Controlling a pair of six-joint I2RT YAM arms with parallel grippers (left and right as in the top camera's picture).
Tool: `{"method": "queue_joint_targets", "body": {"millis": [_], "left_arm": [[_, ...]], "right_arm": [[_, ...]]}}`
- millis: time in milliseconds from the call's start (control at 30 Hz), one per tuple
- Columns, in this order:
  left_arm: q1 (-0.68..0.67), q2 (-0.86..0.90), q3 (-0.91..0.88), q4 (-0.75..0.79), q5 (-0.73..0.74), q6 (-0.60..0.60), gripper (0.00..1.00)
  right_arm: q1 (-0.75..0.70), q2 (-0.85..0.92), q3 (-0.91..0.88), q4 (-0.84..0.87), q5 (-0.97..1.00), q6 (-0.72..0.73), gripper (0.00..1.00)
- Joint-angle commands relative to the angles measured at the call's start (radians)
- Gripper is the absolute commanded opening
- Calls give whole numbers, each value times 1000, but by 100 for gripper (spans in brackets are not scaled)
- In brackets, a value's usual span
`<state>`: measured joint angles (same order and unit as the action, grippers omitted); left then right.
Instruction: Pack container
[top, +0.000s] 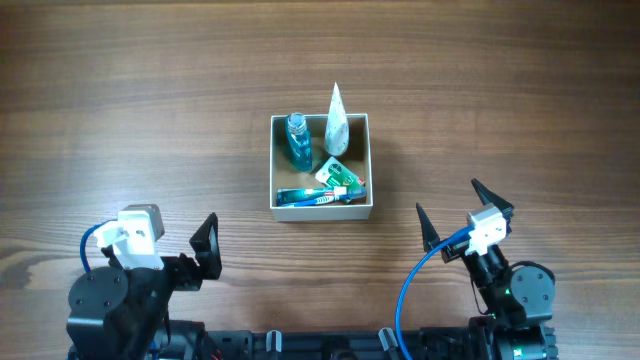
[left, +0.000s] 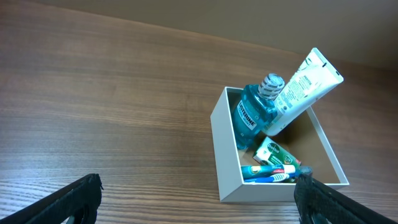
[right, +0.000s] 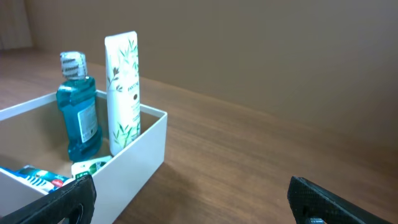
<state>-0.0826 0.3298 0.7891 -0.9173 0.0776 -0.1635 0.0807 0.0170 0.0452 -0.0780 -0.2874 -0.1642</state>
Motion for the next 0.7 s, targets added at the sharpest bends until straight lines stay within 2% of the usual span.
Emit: {"method": "queue_joint_targets", "body": {"millis": [0, 67, 200, 667], "left_arm": [[6, -5, -8, 2, 27, -13, 100], [6, -5, -8, 2, 27, -13, 100], [6, -5, -8, 2, 27, -13, 100], [6, -5, -8, 2, 27, -13, 100]], "right_arm": [[0, -14, -1, 14, 65, -15, 100], [0, -14, -1, 21, 115, 36, 100], [0, -14, -2, 1, 323, 286, 100], [0, -13, -2, -2, 253, 245, 100]]}}
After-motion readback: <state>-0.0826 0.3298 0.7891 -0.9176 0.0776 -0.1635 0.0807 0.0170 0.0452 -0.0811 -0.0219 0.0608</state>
